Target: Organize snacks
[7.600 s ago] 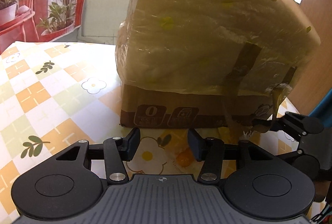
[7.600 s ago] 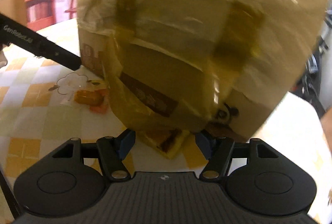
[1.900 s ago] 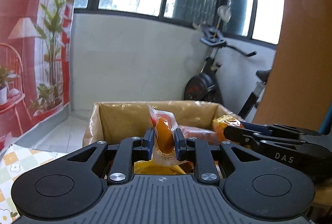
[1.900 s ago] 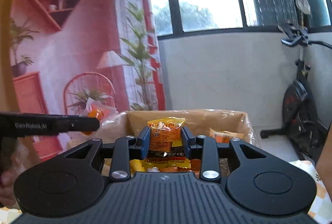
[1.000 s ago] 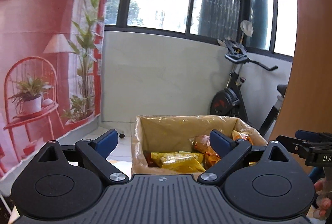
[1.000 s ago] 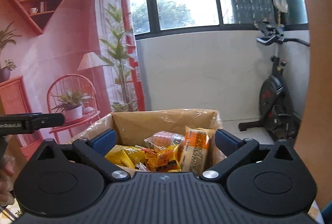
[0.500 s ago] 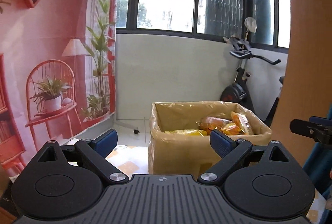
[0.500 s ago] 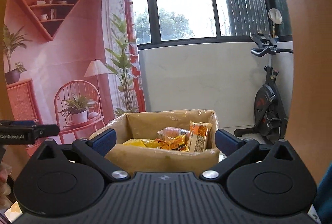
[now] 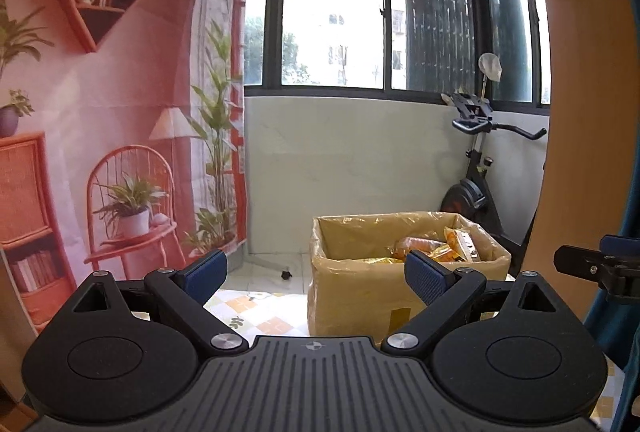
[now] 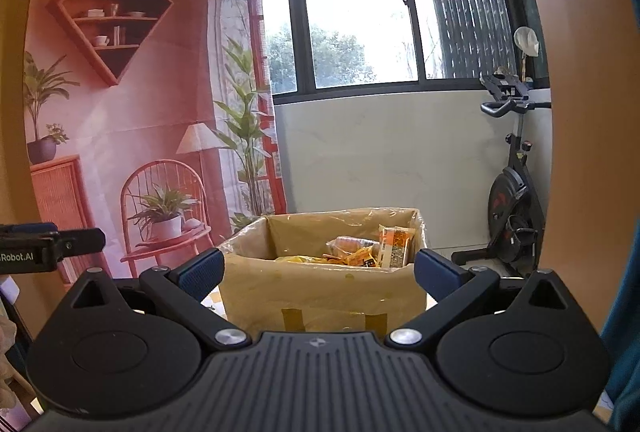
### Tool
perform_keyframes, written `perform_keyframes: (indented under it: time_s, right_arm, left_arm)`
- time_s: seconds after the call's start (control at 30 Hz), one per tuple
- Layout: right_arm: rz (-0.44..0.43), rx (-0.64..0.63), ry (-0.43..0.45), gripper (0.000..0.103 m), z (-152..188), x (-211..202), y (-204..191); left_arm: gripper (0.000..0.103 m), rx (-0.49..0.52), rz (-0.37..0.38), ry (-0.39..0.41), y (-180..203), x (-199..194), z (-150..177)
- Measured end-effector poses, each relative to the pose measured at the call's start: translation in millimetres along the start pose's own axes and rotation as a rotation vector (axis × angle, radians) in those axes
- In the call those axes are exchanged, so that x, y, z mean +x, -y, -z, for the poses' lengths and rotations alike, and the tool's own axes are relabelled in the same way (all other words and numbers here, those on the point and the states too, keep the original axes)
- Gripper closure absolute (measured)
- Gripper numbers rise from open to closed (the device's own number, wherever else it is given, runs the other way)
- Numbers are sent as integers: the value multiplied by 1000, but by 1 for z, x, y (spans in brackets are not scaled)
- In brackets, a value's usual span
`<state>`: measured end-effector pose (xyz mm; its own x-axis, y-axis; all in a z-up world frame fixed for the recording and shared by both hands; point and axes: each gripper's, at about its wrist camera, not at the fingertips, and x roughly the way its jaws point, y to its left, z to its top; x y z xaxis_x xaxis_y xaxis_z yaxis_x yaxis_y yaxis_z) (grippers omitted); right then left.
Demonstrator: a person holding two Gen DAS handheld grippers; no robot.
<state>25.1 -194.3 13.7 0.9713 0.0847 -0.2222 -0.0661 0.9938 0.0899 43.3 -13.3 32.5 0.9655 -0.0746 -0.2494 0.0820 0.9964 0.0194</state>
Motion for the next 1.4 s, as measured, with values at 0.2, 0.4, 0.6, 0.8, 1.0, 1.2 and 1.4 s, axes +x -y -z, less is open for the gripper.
perform_keyframes:
  time_s: [0.2,0.4,0.6,0.8,1.0,1.2,1.4]
  right_arm:
    - [8,13,1,0,-2,-14,-4]
    - [32,19,7,0,-5,-23,-5]
    - [35,35,6,0,-6,-29,-3]
    - [51,36,6,0,-5,-33,-3]
    - [61,35,11,0,-4,-37,-4]
    - [58,27,20,0,-5,-41,-8]
    - [58,20,19,0,-4,-42,-9]
  left_arm:
    - [6,2,-9,22,1,-9,-5]
    - [6,29,-14,37,7,-16,-6]
    - [5,23,-8,19,6,-17,-5]
    - [5,12,-16,12,4,-18,-4]
    - [5,13,-20,44,4,-28,-4]
    - [5,24,-19,43,6,-32,-3]
    - [5,19,-17,41,5,-33,-4]
